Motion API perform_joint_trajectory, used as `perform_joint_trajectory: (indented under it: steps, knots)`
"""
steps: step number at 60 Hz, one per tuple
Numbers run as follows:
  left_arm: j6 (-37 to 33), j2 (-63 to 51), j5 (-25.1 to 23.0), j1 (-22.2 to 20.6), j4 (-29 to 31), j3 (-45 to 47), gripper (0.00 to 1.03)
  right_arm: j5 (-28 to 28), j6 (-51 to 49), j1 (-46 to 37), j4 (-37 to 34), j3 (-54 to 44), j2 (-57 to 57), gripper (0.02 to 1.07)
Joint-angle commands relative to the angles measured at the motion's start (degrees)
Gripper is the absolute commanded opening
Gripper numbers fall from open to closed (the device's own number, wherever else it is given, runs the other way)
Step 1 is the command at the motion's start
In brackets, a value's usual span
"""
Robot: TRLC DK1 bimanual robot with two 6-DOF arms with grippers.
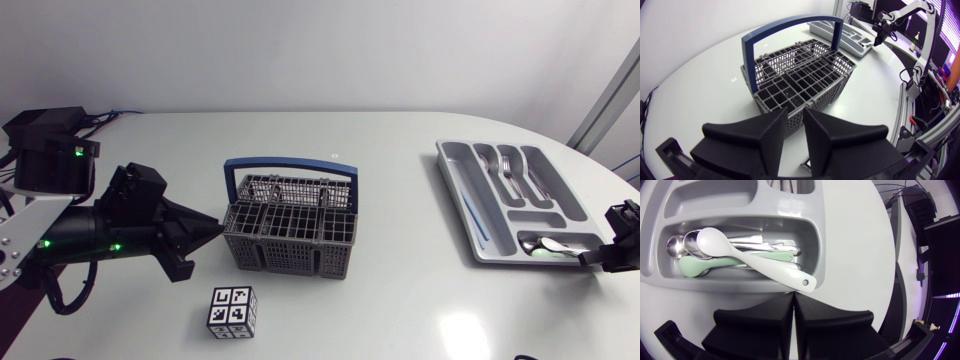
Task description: Transfer all utensils from the basket to the drawer tray.
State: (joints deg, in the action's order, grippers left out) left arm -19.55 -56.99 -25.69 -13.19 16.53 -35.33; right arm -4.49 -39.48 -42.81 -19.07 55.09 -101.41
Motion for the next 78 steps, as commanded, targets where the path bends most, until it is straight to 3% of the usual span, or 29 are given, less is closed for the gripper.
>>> perform_joint_trajectory:
  steps: [1, 78]
  knots:
    - [-0.2, 0.5, -0.7, -0.1, 0.1, 1.7, 0.25, 0.0, -0.1, 0.5, 0.5, 1.7, -1.4, 0.08]
    - [-0.2, 0.0, -0.7, -0.2, -0.5, 2.0, 0.25, 0.1, 1.8, 2.6, -0.8, 4.8, -1.6, 0.08]
